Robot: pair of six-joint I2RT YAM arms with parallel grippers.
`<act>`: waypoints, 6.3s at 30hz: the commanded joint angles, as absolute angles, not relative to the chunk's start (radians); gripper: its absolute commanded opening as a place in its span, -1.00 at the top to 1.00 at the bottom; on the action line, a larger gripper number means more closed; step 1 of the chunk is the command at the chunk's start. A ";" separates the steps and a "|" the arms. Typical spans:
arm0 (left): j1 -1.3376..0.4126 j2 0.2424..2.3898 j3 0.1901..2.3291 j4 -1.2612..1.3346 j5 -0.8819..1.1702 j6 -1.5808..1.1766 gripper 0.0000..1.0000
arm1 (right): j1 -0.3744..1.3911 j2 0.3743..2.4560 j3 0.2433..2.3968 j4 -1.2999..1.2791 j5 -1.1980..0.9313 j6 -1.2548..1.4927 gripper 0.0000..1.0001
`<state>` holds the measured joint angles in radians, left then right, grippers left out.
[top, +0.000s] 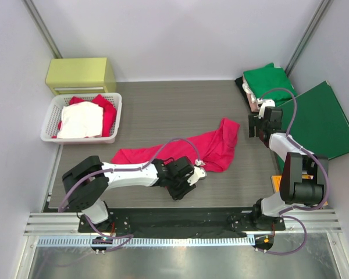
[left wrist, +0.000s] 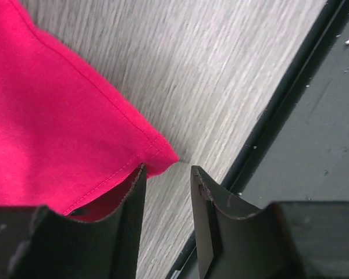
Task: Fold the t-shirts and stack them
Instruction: Flatten out the tshirt
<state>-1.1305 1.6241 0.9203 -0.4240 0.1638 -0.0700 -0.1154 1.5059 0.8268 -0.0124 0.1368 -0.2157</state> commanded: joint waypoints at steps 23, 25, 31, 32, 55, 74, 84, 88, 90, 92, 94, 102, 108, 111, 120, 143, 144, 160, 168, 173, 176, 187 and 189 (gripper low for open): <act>-1.098 1.511 1.098 -0.495 -0.135 0.136 1.00 | -0.121 1.509 0.873 -0.035 0.077 -0.225 -0.53; -1.077 1.491 1.126 -0.520 -0.161 0.166 1.00 | -0.121 1.516 0.879 -0.041 0.080 -0.225 -0.52; -1.019 1.422 1.068 -0.476 -0.222 0.251 0.99 | -0.121 1.508 0.885 -0.048 0.071 -0.224 -0.51; -0.999 1.407 1.040 -0.447 -0.253 0.264 1.00 | -0.121 1.506 0.887 -0.051 0.069 -0.224 -0.51; -0.391 1.538 1.199 -0.235 -0.123 0.374 0.99 | -0.121 1.479 0.881 -0.067 0.037 -0.249 -0.48; -0.175 1.881 1.535 -0.285 -0.049 0.279 1.00 | -0.121 1.494 0.874 -0.066 0.023 -0.258 -0.46; -0.172 1.930 1.553 -0.285 -0.057 0.273 1.00 | -0.121 1.496 0.900 -0.101 -0.147 -0.250 -0.46; -0.172 1.890 1.506 -0.276 -0.061 0.284 1.00 | -0.083 1.552 0.997 -0.185 -0.319 -0.201 -0.44; -0.173 1.864 1.480 -0.273 -0.061 0.281 1.00 | -0.043 1.594 1.070 -0.244 -0.322 -0.184 -0.35; -0.172 1.833 1.450 -0.272 -0.061 0.276 1.00 | 0.029 1.647 1.112 -0.268 -0.304 -0.170 -0.34; -0.172 1.816 1.433 -0.270 -0.058 0.267 1.00 | 0.070 1.692 1.181 -0.275 -0.307 -0.146 -0.34; -0.172 1.753 1.371 -0.268 -0.069 0.270 1.00 | 0.080 1.965 1.422 -0.298 -0.413 -0.008 -0.22; -0.172 1.730 1.348 -0.265 -0.057 0.268 1.00 | 0.071 1.988 1.436 -0.296 -0.368 -0.046 -0.23; -0.172 1.733 1.342 -0.265 -0.055 0.268 0.99 | 0.043 1.974 1.434 -0.290 -0.382 -0.040 -0.22; -0.173 1.746 1.330 -0.255 -0.038 0.255 1.00 | -0.044 1.940 1.433 -0.261 -0.388 -0.015 -0.23; -0.172 1.729 1.328 -0.265 -0.043 0.267 0.99 | -0.003 2.111 1.496 -0.259 -0.425 0.025 0.98; -0.172 1.732 1.330 -0.268 -0.040 0.267 0.99 | -0.003 2.105 1.491 -0.259 -0.436 0.020 0.98; -0.173 1.746 1.322 -0.268 -0.026 0.256 1.00 | 0.207 1.681 1.260 -0.379 -0.688 -0.049 0.86; -0.173 1.747 1.322 -0.268 -0.028 0.261 1.00 | 0.198 1.629 1.203 -0.446 -0.644 -0.143 -0.42; -0.175 1.750 1.324 -0.271 -0.023 0.259 0.99 | 0.135 1.678 1.239 -0.443 -0.624 -0.152 -0.40; -0.176 1.750 1.318 -0.272 -0.023 0.258 1.00 | 0.132 1.730 1.276 -0.437 -0.644 -0.140 -0.29; -0.179 1.753 1.315 -0.272 -0.028 0.259 0.99 | 0.334 1.770 1.295 -0.390 -0.549 -0.117 0.01; -0.183 1.756 1.313 -0.273 -0.028 0.259 0.99 | 0.377 1.784 1.308 -0.379 -0.526 -0.104 0.02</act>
